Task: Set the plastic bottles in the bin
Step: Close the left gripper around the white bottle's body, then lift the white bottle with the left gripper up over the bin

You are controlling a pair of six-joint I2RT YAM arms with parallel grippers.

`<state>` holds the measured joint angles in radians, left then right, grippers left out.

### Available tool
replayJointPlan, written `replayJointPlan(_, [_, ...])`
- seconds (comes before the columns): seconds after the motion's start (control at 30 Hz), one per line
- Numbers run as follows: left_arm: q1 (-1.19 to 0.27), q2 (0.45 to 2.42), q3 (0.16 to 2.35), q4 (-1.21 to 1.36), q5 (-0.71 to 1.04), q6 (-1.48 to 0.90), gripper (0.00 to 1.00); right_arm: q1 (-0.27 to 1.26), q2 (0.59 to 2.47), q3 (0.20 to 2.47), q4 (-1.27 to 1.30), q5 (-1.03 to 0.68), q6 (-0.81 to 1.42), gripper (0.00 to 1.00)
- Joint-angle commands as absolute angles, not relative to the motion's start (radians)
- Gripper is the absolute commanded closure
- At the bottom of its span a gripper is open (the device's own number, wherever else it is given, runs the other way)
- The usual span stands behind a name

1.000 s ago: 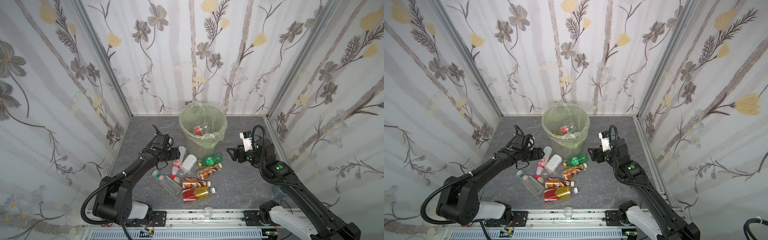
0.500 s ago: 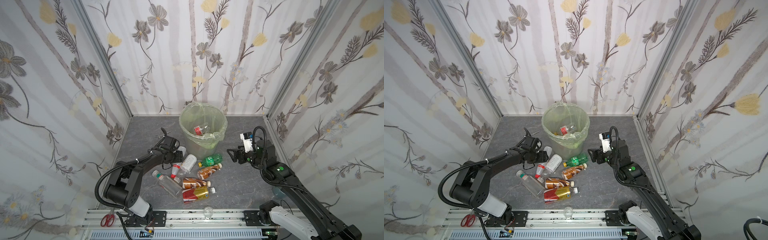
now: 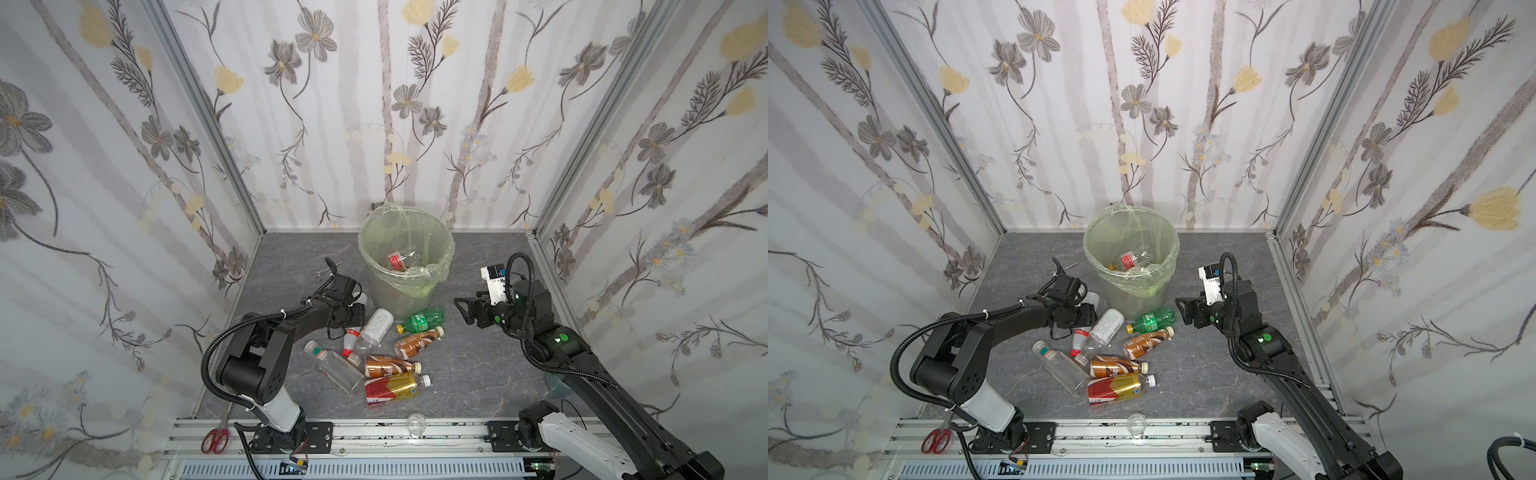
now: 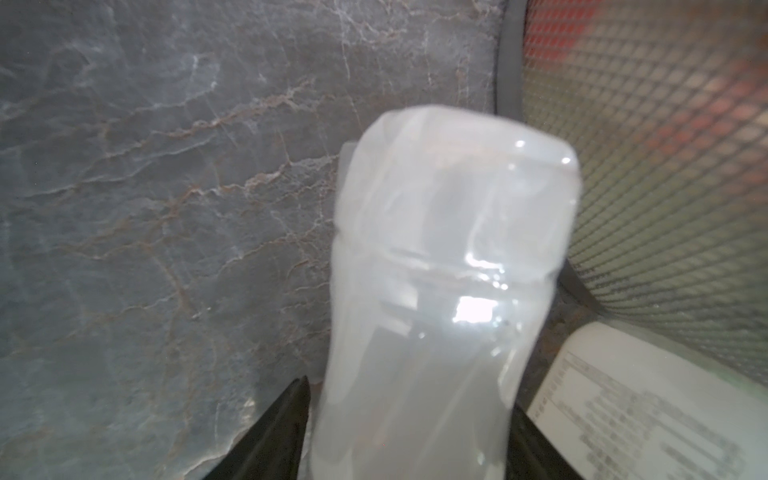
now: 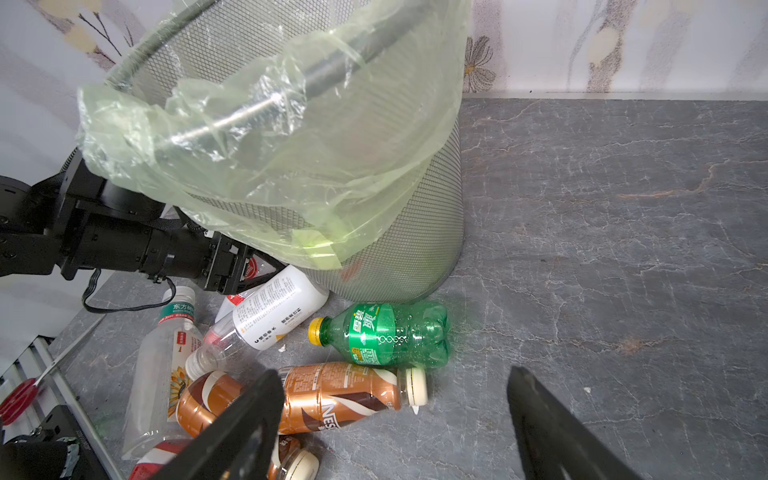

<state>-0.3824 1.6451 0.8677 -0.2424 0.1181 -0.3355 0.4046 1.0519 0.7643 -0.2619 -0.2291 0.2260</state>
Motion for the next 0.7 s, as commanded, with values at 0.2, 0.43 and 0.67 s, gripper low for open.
replayJointPlan(0.2, [-0.371,1.611,0.865,-0.219,0.036,-0.324,0.37,0.406,1.045,0.761,-0.24,-0.228,0.22,0.15])
replayJointPlan(0.43, [-0.338,1.566,0.871,-0.217,0.028,-0.324,0.43,0.405,1.046,0.761,-0.239,-0.228,0.222,0.15])
replayJointPlan(0.67, [-0.318,1.545,0.874,-0.219,0.046,-0.323,0.47,0.406,1.043,0.761,-0.239,-0.227,0.223,0.15])
